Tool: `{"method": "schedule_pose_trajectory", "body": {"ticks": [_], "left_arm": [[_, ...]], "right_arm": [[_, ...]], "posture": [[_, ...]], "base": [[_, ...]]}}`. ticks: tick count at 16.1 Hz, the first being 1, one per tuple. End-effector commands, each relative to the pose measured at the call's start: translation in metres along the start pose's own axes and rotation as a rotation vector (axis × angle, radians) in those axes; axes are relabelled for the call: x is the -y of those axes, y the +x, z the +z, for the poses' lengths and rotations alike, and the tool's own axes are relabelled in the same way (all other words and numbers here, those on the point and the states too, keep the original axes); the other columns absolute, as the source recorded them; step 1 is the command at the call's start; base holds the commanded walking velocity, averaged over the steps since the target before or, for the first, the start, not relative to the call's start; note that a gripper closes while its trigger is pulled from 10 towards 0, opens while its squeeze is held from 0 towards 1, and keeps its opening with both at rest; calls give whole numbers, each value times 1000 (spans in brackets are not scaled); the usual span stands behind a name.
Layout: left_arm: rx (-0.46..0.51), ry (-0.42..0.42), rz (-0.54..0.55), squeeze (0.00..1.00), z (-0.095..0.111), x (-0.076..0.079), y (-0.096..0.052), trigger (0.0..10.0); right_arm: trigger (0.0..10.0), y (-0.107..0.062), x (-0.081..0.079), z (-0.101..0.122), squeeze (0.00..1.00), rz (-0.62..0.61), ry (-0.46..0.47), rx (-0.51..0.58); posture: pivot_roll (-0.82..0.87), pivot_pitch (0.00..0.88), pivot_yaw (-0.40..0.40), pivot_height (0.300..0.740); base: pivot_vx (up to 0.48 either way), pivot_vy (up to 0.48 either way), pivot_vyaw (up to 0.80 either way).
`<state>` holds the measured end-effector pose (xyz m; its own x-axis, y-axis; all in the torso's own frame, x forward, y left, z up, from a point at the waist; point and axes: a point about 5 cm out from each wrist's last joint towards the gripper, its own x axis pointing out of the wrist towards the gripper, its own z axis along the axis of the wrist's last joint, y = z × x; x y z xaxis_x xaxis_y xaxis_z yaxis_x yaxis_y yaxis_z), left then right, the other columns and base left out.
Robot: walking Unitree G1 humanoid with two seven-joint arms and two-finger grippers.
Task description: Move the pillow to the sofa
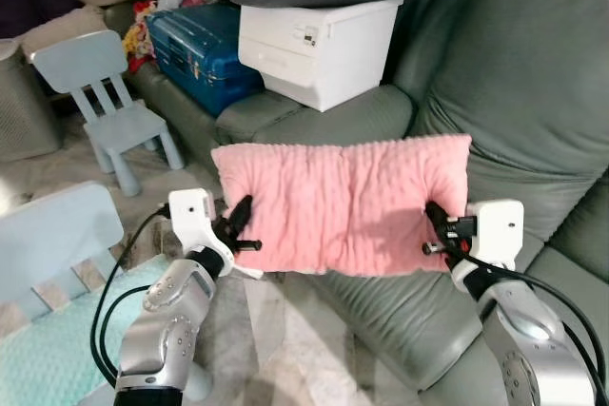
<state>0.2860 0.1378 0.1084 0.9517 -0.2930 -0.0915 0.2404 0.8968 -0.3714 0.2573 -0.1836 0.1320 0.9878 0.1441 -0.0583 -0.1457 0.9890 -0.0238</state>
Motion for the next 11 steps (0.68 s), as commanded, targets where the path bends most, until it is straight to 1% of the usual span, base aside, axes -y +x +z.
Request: {"method": "schedule_pose_trajectory", "body": {"ticks": [1,6,11], "left_arm": [[6,6,-7,0,6,2,4,10000],[-11,10,10,0,3,-1,4,10000],[-19,7,10,0,1,1,5,10000]], "right_arm": [[10000,1,-1,3,0,0,2,7],[10000,1,0,2,0,-6,5,5],[10000,1,2,3,0,-10,6,3]], "posture": [[-221,0,34,740],[-223,0,36,740],[-228,0,35,740]], "base": [[0,0,-788],[0,0,-788],[0,0,-784]]}}
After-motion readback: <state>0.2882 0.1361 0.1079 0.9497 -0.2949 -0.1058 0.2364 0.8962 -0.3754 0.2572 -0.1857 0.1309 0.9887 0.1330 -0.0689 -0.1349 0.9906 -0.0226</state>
